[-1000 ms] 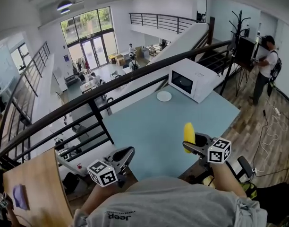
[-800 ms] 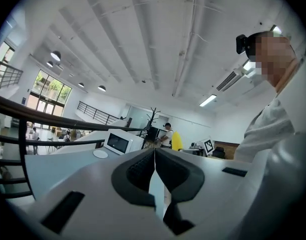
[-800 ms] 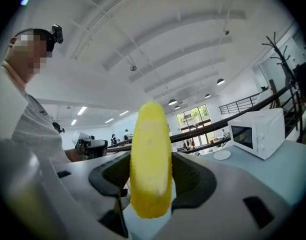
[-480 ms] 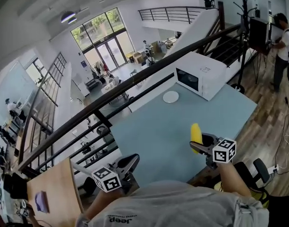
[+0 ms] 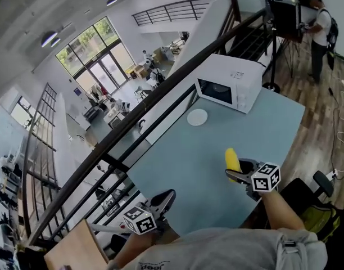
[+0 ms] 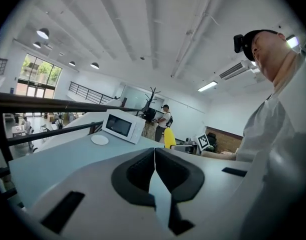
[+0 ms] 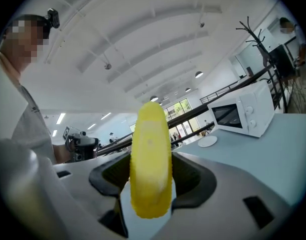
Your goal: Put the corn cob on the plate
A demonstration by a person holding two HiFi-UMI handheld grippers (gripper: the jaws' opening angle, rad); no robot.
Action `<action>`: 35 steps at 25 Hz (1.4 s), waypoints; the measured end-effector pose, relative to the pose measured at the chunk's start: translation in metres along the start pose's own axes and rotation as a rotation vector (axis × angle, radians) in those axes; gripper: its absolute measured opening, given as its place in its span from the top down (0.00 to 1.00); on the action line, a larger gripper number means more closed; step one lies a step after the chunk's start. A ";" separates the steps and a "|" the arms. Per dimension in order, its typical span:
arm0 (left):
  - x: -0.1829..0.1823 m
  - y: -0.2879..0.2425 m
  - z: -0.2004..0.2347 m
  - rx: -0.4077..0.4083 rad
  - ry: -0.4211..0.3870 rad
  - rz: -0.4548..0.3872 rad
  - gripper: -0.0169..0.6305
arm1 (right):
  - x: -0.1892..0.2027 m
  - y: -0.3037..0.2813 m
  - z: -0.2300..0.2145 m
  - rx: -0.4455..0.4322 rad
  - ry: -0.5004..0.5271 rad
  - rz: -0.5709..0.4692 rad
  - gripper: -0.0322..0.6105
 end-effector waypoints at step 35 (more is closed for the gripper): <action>0.032 -0.229 0.274 0.035 -0.004 -0.012 0.94 | -0.077 -0.275 -0.233 0.211 0.280 0.417 0.55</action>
Point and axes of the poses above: the fingertips, and each gripper's own axes: y backward along the fingers, z to its left, x out of its underside, the point moved 9 cm from there along y, backward along the fingers, and after that the axes turned 7 degrees about -y, right-handed, at the moved point
